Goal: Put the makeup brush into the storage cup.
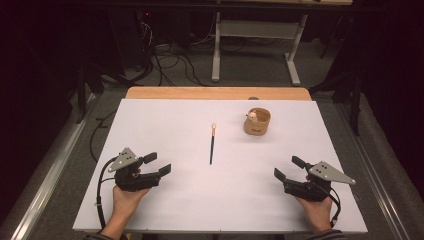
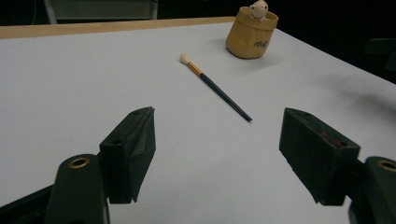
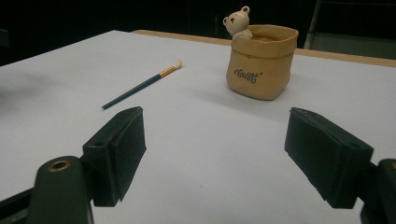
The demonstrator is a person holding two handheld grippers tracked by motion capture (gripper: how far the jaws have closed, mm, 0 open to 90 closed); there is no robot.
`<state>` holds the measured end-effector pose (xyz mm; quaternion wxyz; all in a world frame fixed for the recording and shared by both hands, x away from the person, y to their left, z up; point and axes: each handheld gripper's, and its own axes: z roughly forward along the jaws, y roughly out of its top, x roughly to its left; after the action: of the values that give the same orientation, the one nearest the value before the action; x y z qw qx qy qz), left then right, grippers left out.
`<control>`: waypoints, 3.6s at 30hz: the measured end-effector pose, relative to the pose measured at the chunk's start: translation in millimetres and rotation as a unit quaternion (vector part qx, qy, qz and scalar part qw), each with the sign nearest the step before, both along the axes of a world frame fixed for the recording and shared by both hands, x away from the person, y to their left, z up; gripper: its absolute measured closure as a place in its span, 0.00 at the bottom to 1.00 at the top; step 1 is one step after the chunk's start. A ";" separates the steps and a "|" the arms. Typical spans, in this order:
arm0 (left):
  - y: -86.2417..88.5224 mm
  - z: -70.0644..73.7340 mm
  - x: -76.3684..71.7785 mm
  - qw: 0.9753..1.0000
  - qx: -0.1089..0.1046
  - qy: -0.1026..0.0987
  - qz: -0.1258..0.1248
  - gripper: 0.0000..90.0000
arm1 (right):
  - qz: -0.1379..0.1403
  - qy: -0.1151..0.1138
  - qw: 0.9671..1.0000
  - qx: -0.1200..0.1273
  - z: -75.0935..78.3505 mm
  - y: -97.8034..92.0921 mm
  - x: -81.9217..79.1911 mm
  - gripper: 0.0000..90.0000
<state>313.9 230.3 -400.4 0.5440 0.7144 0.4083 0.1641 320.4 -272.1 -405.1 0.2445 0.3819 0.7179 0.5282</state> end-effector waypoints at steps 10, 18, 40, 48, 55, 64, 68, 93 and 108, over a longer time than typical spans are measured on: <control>-2.1 -0.5 -0.7 1.000 0.006 0.005 -0.009 0.31 | 0.001 0.002 1.000 -0.001 -0.4 0.7 -0.5 0.25; -0.4 -0.7 1.3 1.000 0.004 0.017 -0.003 0.29 | 0.005 0.000 1.000 -0.001 0.0 -0.1 -0.3 0.25; -3.1 7.5 4.4 1.000 0.002 0.012 -0.006 0.27 | 0.011 0.003 1.000 -0.001 -0.4 -3.8 0.8 0.24; -9.7 12.0 5.1 1.000 0.002 0.011 -0.017 0.27 | 0.011 0.004 1.000 0.002 0.0 -3.6 -0.4 0.24; -17.0 17.5 7.1 0.999 0.011 0.009 -0.029 0.27 | 0.016 0.000 1.000 -0.002 0.0 -2.8 -1.1 0.24; -34.3 23.3 15.1 0.999 0.008 0.006 -0.048 0.27 | 0.011 0.002 1.000 0.005 0.2 -3.8 -0.1 0.24; -38.1 25.5 16.6 0.999 0.008 0.003 -0.053 0.27 | 0.012 0.005 1.000 0.007 -0.5 -3.3 0.2 0.24; -71.3 35.1 30.9 0.995 0.028 0.011 -0.090 0.26 | 0.017 -0.001 1.000 0.020 0.6 -2.9 -1.4 0.24; -84.9 50.4 54.9 0.995 0.025 -0.001 -0.092 0.25 | 0.025 0.001 0.999 0.021 0.9 -2.4 -2.4 0.24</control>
<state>368.9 145.4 -350.0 0.5392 0.7623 0.3360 0.1236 318.0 -274.5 -404.2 0.2226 0.3693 0.7162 0.5487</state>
